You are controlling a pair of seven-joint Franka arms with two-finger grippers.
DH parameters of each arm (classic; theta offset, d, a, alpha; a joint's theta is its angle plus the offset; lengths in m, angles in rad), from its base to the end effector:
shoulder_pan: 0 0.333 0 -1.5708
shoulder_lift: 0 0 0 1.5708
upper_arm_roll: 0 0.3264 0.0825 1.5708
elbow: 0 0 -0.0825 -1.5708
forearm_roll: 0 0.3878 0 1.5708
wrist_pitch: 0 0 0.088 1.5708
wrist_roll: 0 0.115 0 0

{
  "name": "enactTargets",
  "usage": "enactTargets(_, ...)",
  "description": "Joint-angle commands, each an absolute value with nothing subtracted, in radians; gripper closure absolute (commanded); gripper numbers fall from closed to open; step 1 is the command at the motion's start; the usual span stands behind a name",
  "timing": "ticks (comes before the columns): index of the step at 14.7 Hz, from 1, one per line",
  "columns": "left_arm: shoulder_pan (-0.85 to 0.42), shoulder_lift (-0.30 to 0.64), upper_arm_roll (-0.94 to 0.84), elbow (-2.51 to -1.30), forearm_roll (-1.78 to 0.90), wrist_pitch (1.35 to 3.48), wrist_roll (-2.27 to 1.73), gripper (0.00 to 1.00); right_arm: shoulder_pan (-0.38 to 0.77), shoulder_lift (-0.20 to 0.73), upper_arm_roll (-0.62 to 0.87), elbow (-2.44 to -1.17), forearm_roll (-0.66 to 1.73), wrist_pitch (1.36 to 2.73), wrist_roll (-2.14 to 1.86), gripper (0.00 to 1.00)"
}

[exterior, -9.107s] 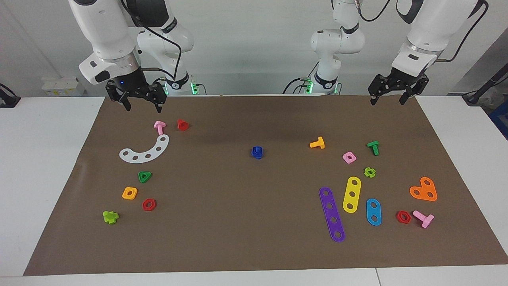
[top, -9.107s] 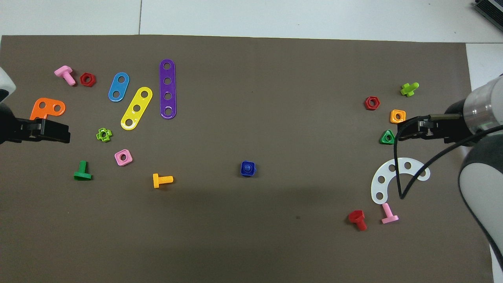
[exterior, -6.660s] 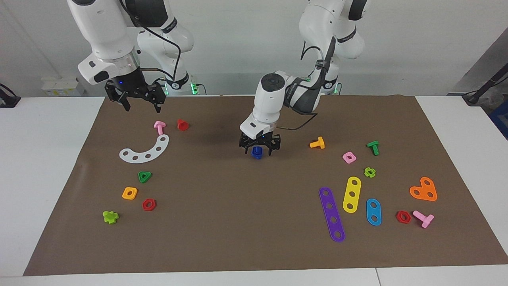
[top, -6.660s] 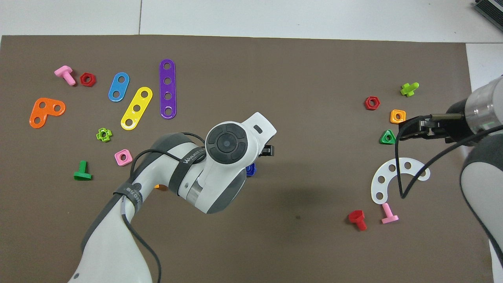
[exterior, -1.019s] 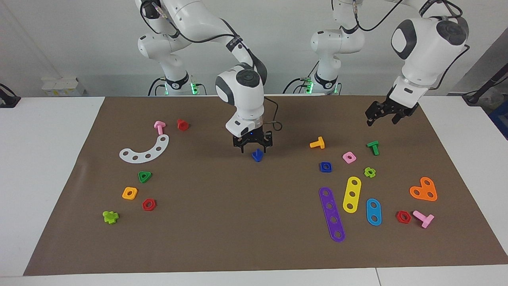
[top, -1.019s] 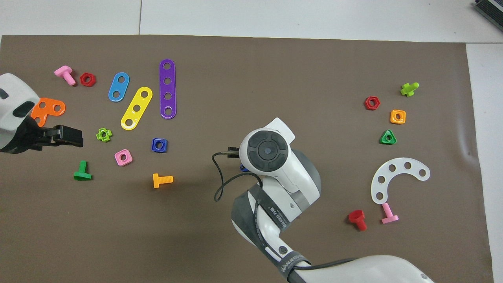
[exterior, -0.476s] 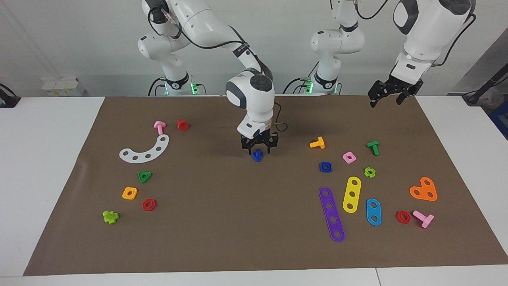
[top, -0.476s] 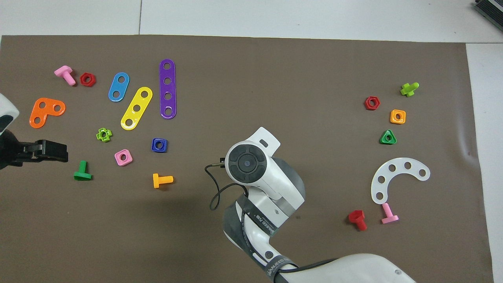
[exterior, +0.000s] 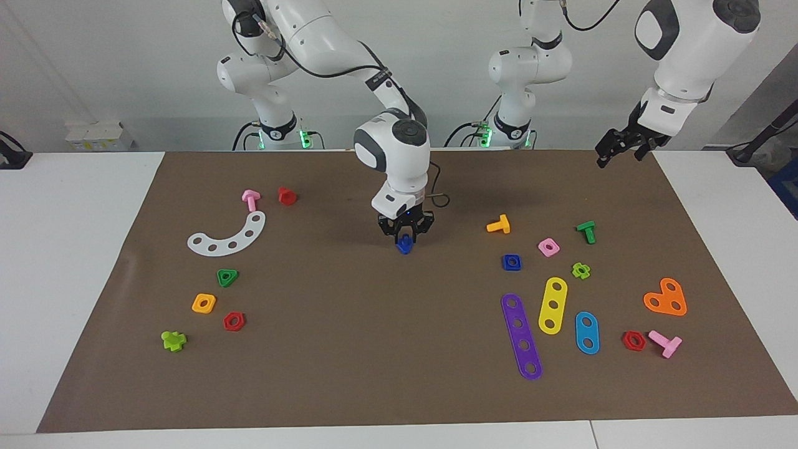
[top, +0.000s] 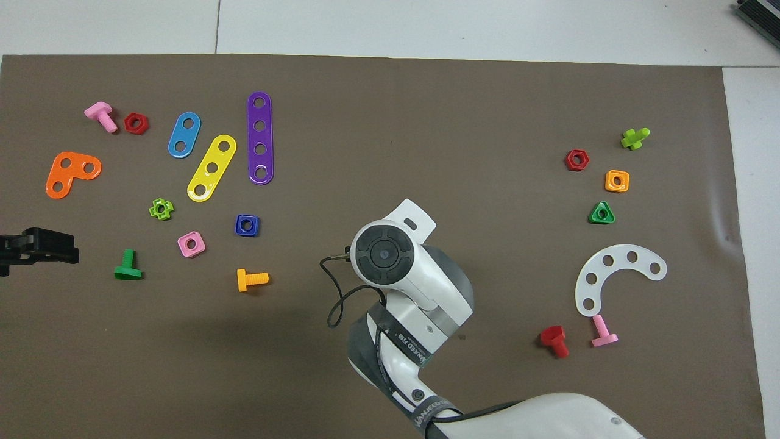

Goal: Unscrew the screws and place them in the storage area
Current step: 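Carry the blue bolt with the right gripper toward the red ring and lower it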

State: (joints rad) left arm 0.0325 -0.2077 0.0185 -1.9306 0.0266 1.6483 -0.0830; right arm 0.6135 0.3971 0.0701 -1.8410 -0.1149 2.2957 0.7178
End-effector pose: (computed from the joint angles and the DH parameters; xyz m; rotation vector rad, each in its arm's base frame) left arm 0.4876 0.0285 0.5710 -3.1090 -0.2030 0.1157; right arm 0.5099 0.4073 0.3178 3.1297 0.0520 0.1328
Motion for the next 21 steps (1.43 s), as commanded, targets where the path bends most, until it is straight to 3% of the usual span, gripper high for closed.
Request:
enactTargets(1, 0.023, -0.241, -0.001, -1.959, 0.049, 1.68, -0.09, 0.0, 0.611, 0.385, 0.072, -1.861, -0.138, 2.298, 0.736, 0.66)
enactTargets(2, 0.002, -0.238, -0.005, -1.957, 0.049, 1.699, -0.098, 0.0, 0.611, 0.385, 0.072, -1.861, -0.138, 2.296, 0.736, 0.76)
enactTargets(3, -0.026, -0.236, -0.005, -1.959, 0.048, 1.724, -0.1, 0.0, 0.609, 0.384, 0.072, -1.859, -0.137, 2.295, 0.735, 0.93)
enactTargets(4, -0.04, -0.232, -0.005, -1.957, 0.048, 1.747, -0.1, 0.0, 0.595, 0.37, 0.072, -1.861, -0.137, 2.29, 0.723, 1.0)
enactTargets(10, -0.074, -0.232, -0.005, -1.957, 0.048, 1.761, -0.083, 0.0, 0.402, 0.299, 0.072, -1.861, -0.137, 2.252, 0.664, 1.0)
enactTargets(15, -0.072, -0.235, -0.005, -1.962, 0.048, 1.761, -0.065, 0.0, 0.221, 0.296, 0.075, -1.904, -0.12, 2.264, 0.497, 1.0)
enactTargets(21, -0.075, -0.233, -0.006, -1.962, 0.017, 1.764, -0.051, 0.0, 0.117, 0.31, 0.074, -1.927, -0.051, 2.306, 0.33, 1.0)
